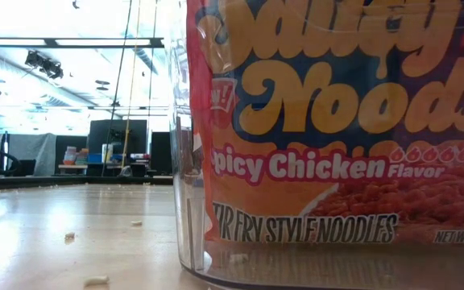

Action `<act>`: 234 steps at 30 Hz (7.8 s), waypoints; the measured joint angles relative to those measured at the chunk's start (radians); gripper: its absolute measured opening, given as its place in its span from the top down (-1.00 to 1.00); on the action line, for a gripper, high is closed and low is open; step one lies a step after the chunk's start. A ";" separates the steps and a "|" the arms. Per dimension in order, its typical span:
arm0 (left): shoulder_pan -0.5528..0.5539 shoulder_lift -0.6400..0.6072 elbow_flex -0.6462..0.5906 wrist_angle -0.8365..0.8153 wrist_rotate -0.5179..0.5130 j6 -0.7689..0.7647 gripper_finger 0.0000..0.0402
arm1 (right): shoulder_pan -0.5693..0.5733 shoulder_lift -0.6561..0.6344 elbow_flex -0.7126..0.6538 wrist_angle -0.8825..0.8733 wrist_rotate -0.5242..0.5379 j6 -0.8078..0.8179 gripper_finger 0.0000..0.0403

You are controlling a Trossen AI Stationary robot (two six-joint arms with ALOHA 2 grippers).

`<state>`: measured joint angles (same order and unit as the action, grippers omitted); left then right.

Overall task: Sort Maruchan noodles
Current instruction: Put the blue noodle pack into the right transparent bin

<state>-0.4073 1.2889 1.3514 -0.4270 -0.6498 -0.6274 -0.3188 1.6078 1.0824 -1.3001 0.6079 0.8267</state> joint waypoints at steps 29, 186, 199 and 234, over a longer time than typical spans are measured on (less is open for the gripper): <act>0.611 -0.045 0.001 -0.466 0.525 0.343 0.07 | -0.317 0.311 -0.034 0.317 -0.019 -0.043 0.62; 0.292 0.138 -0.010 0.253 0.094 0.063 0.07 | 0.448 -0.377 0.256 -0.273 -0.843 -0.457 0.97; 0.225 0.201 -0.011 0.440 0.282 0.149 0.07 | 1.109 -0.224 0.256 -0.247 -0.804 0.282 0.98; 0.281 0.061 -0.011 -0.239 0.147 -0.042 0.07 | 1.212 -0.127 0.256 -0.036 -0.758 0.374 0.15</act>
<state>-0.1260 1.3499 1.3407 -0.6656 -0.5030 -0.6691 0.8931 1.4812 1.3380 -1.3362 -0.1502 1.2011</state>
